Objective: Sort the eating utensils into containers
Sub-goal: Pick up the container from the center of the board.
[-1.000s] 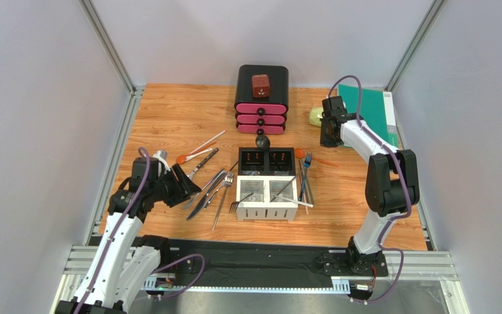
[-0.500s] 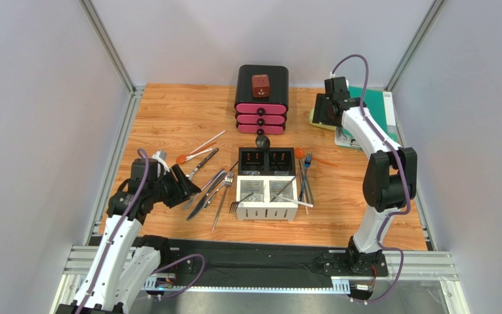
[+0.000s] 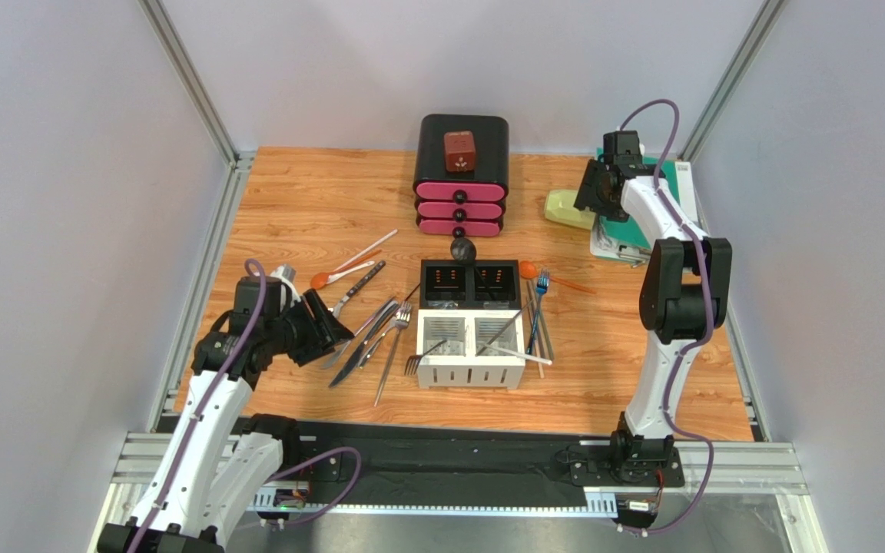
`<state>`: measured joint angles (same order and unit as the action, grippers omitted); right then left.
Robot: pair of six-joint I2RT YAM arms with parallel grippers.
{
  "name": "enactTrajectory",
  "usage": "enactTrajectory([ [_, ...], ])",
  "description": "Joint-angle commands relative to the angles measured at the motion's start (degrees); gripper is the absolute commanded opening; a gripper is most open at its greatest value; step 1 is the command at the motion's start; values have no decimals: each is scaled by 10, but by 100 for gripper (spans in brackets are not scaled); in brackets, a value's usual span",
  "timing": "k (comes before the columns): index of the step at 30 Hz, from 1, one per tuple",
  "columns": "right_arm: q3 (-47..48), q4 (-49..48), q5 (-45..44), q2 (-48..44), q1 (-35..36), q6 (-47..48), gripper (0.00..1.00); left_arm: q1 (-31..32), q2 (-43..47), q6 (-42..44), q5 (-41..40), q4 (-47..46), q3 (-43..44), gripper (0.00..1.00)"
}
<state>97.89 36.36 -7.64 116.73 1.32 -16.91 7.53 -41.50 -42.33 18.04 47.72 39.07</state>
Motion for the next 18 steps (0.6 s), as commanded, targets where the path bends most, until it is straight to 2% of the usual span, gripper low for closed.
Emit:
enactTrajectory([
  [1, 27, -20, 31, 8, 0, -4, 65, 3, -9, 1, -4, -12, 18, 60],
  [5, 28, -34, 68, 21, -4, 1, 65, 2, -17, 4, -5, -13, 20, 60],
  [9, 41, -41, 68, 39, -5, 2, 64, 3, -20, 8, -7, -11, 23, 59],
  [18, 40, -106, 173, 80, -27, 15, 59, 4, -20, 21, -19, 19, 36, 59],
])
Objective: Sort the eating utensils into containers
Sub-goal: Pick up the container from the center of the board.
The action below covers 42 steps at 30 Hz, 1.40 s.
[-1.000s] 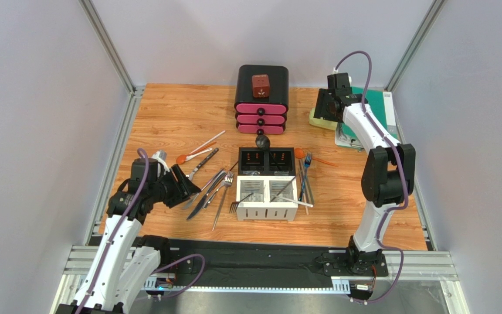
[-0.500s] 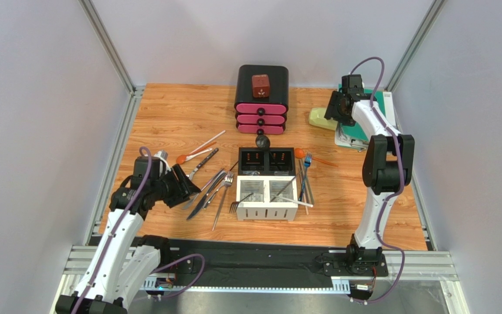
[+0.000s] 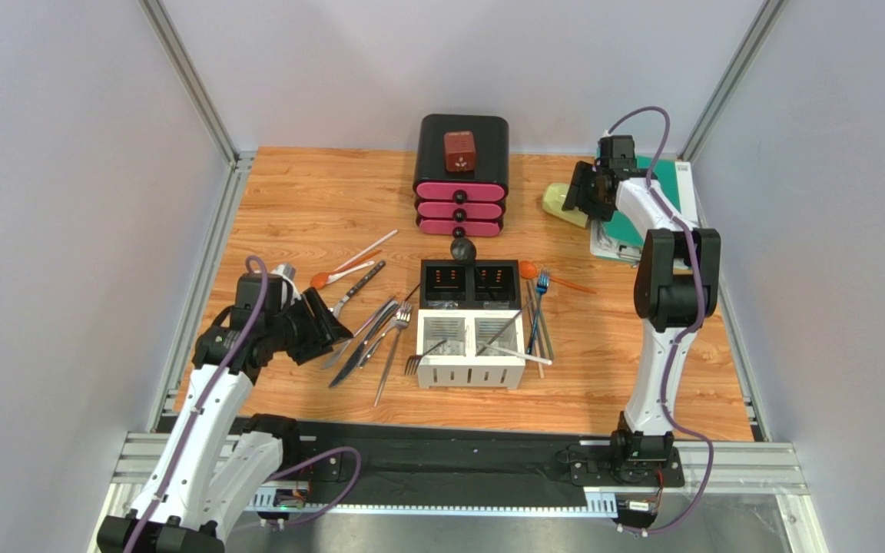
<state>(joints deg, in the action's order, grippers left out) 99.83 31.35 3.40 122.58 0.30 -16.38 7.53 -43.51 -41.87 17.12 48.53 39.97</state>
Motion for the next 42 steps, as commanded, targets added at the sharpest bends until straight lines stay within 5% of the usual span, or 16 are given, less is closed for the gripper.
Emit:
enactTrajectory([
  [1, 18, -70, 76, 25, -18, 13, 59, 3, 1, 18, -10, 13, 27, 60],
  [11, 33, -104, 122, 60, -26, 28, 59, 3, 4, 20, -4, 24, 30, 59],
  [14, 42, -102, 136, 66, -26, 30, 45, 3, -4, 20, -3, 24, 31, 59],
  [15, 41, -101, 137, 66, -26, 29, 30, 3, -6, 18, -3, 24, 31, 59],
  [19, 24, -112, 156, 51, -25, 28, 0, 3, -6, 14, -6, 20, 34, 59],
  [24, 9, -107, 159, 25, -21, 26, 0, 3, -11, 7, -1, 2, 30, 59],
  [33, 183, 160, 72, 25, 11, 36, 0, 3, -3, -3, 12, -27, 14, 59],
  [42, 283, 264, 57, 48, 29, 21, 0, 3, 4, 8, 14, -28, 17, 59],
])
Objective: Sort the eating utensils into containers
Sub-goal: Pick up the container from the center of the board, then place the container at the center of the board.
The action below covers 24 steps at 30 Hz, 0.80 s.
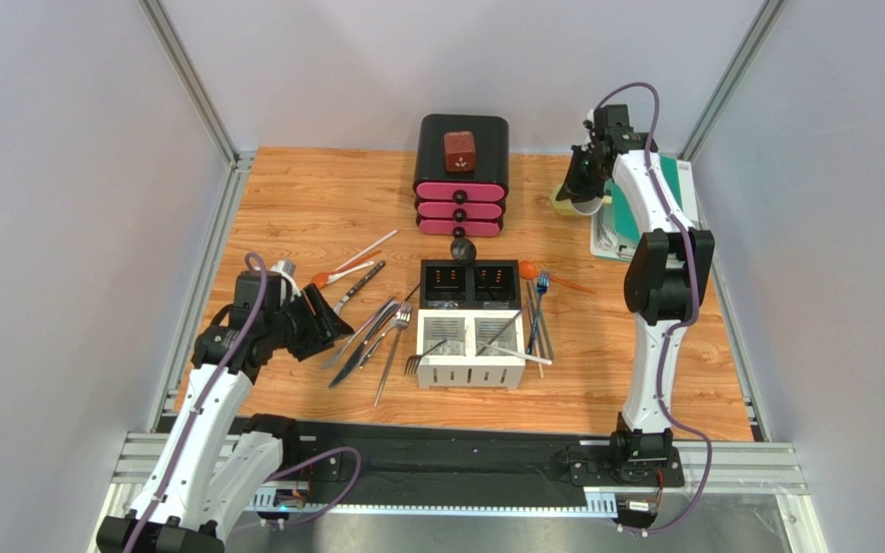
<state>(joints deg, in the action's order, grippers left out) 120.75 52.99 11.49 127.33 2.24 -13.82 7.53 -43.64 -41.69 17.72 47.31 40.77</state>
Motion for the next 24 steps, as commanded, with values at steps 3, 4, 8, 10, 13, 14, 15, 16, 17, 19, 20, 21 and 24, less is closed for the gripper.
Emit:
enactTrajectory([
  [3, 140, 105, -35, 36, 13, -10, 0, 3, 3, 12, 8, -15, 11, 59],
  [4, 165, 119, -37, 44, 17, -11, 0, 3, 3, 13, 7, -15, 12, 59],
  [8, 132, 113, -47, 44, 30, -12, 0, 3, 8, 14, 5, -10, 14, 59],
  [10, 126, 109, -62, 49, 36, -10, 0, 3, 12, 13, 4, -9, 13, 59],
  [13, 164, 146, -77, 70, 37, -8, 0, 4, 14, 14, 2, -4, 15, 59],
  [14, 176, 150, -77, 72, 37, -6, 0, 3, 15, 13, 1, -2, 16, 59],
  [15, 179, 157, -76, 72, 37, -4, 0, 3, 17, 11, 0, -2, 16, 59],
  [16, 179, 161, -81, 72, 37, -1, 0, 3, 18, 11, 0, -2, 14, 59],
  [17, 180, 164, -82, 71, 37, 0, 0, 3, 19, 9, -1, -3, 13, 59],
  [19, 178, 177, -83, 68, 36, 2, 0, 3, 22, 6, -1, -2, 12, 59],
  [20, 173, 178, -82, 66, 37, 2, 0, 3, 22, 5, -2, -3, 12, 59],
  [21, 168, 179, -82, 64, 37, 2, 0, 3, 22, 2, -2, -2, 11, 59],
  [24, 176, 204, -91, 64, 37, 0, 0, 3, 21, -1, -3, -4, 9, 59],
])
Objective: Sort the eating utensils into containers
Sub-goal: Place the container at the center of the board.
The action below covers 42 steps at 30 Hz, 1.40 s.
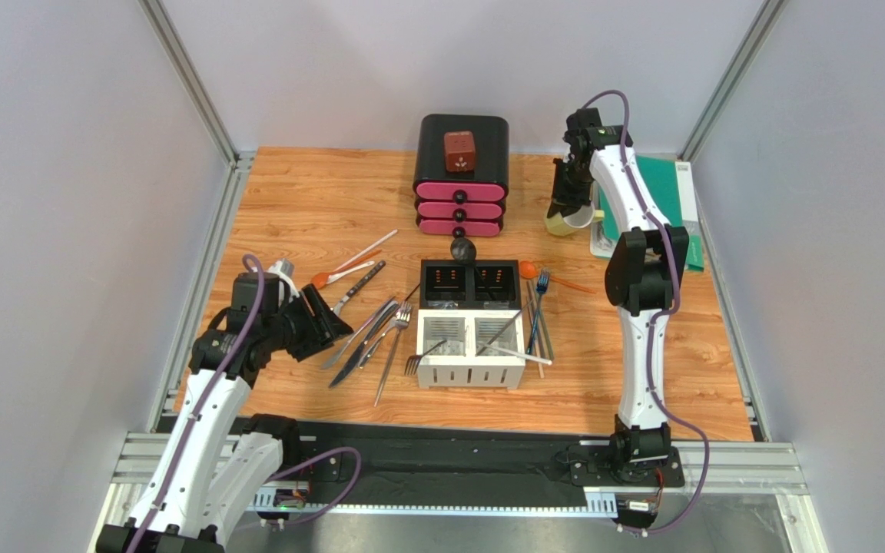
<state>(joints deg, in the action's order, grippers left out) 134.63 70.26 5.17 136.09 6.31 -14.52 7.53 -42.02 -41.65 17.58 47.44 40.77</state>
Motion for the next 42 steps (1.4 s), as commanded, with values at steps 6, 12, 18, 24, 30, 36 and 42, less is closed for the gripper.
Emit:
enactTrajectory([
  [6, -6, 42, -39, -49, 5, 0, 0, 3, 8, -9, -5, -6, 6, 59],
  [12, 34, 47, -51, -22, 13, -5, 13, 3, 16, -17, -3, -9, -7, 59],
  [18, 34, 14, -49, -20, 21, -11, 24, 3, 29, -20, -8, -2, -10, 59],
  [24, 40, -19, -47, -29, 32, -7, 28, 4, 40, -23, -12, 7, -12, 59],
  [30, 55, -29, -47, -33, 35, 1, 35, 3, 45, -24, -12, 10, -14, 59],
  [36, 46, -43, -51, -55, 35, 0, 38, 3, 47, -24, -12, 9, -14, 59],
  [42, -2, -91, -85, -139, 36, 2, 39, 3, 46, -20, -12, 3, -12, 59],
])
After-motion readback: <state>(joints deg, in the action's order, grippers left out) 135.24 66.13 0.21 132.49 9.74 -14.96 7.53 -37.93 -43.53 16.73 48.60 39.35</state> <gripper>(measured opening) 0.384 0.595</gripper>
